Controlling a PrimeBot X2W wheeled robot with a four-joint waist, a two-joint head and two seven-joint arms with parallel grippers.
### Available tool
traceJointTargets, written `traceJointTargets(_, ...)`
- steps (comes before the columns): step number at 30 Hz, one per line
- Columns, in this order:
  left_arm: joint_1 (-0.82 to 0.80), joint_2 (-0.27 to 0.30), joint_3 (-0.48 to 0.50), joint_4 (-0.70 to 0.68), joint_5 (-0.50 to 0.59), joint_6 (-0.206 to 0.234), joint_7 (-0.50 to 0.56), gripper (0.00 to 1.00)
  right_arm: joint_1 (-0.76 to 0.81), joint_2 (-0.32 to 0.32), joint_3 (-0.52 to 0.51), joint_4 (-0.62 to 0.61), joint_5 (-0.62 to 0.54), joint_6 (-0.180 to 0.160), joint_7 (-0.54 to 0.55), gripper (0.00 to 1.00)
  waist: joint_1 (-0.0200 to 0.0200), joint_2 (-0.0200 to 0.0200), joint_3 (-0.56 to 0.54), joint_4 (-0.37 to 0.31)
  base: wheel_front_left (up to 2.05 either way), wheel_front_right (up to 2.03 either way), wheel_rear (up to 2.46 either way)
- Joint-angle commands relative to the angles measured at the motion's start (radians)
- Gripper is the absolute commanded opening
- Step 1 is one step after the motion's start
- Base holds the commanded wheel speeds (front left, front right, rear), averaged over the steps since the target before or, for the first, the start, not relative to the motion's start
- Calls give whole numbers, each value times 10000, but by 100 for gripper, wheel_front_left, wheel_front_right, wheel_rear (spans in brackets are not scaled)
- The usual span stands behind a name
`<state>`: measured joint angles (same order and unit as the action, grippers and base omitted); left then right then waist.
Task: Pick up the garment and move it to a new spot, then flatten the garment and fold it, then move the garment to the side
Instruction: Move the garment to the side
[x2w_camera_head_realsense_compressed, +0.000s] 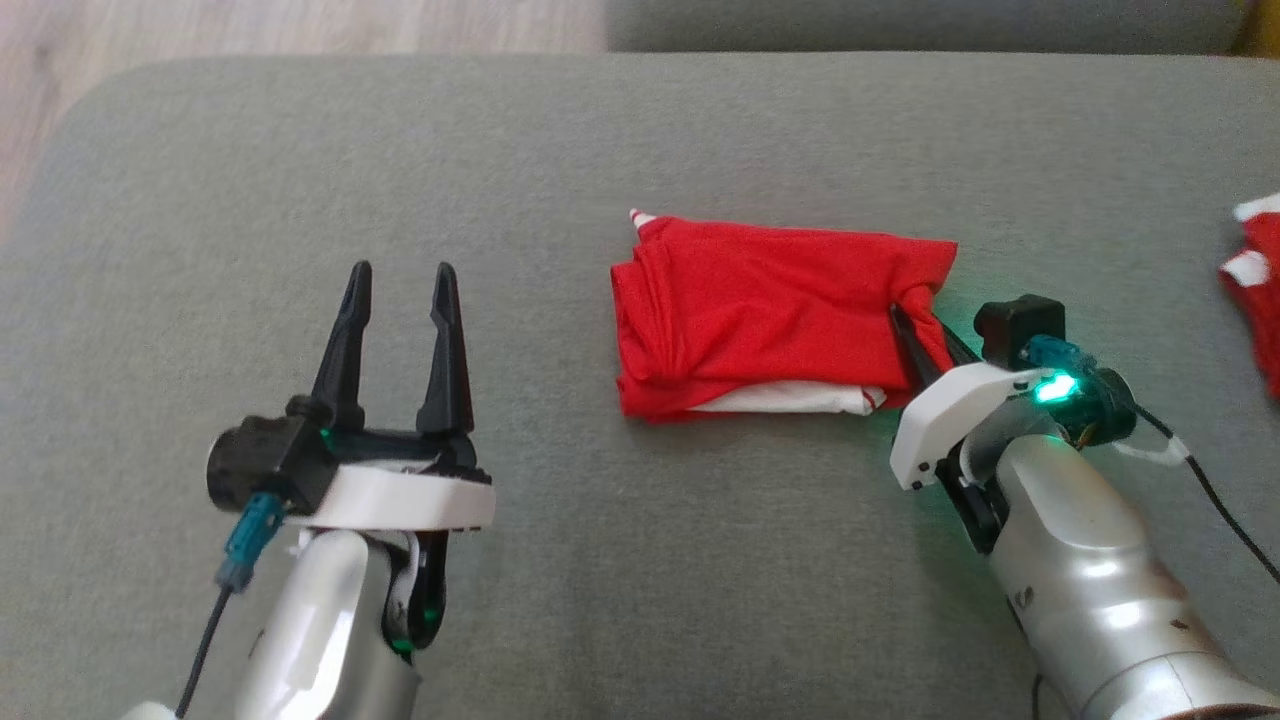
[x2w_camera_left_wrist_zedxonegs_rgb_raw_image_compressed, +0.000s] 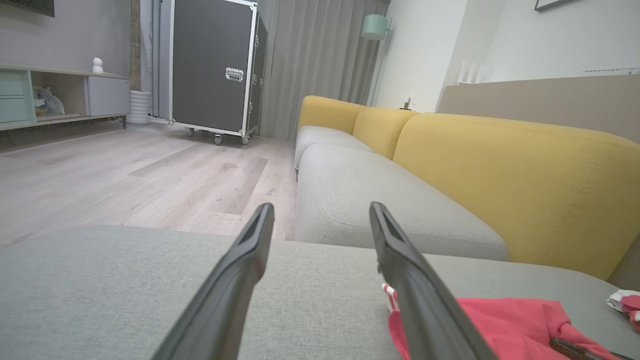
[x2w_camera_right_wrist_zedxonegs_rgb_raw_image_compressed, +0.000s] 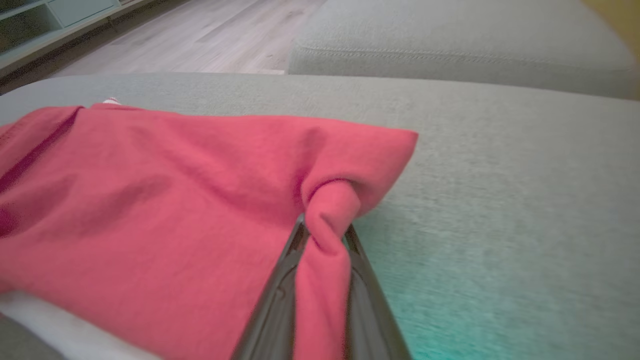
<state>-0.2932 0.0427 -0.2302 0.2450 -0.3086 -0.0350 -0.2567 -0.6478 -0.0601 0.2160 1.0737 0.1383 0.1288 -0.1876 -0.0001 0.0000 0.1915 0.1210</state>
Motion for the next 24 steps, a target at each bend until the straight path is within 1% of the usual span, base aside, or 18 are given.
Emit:
traceJointTargets(1, -62, 76, 305, -308, 25, 3, -51, 100, -315, 95, 103, -179, -268, 19, -245, 0, 1, 0, -298, -346, 0, 0, 0)
traceJointTargets(6, 71, 76, 173, -320, 18, -29, -51, 100, -421, -135, 152, -292, -937, 19, -475, 0, 1, 0, -599, -980, 0, 0, 0)
traceJointTargets(10, 76, 76, -18, -413, -24, -16, -51, 100, -544, -690, 520, -553, -1279, 19, -499, 0, 1, 0, -621, -1503, 0, 0, 0)
traceJointTargets(13, 4, 76, -139, -496, -41, 14, -51, 100, -750, -1348, 802, -812, -1388, 19, -408, 0, 1, 0, -499, -1862, 0, 0, 0)
traceJointTargets(18, -247, 76, -220, -610, 8, 45, -51, 100, -1260, -2652, 1192, -1298, -1391, 19, -123, 0, 1, 0, -103, -2312, 0, 0, 0)
traceJointTargets(24, -612, 76, -353, -648, 86, 13, -51, 100, -1800, -4420, 1700, -1673, -1468, 19, 288, 0, 1, 0, 498, -2510, 0, 0, 0)
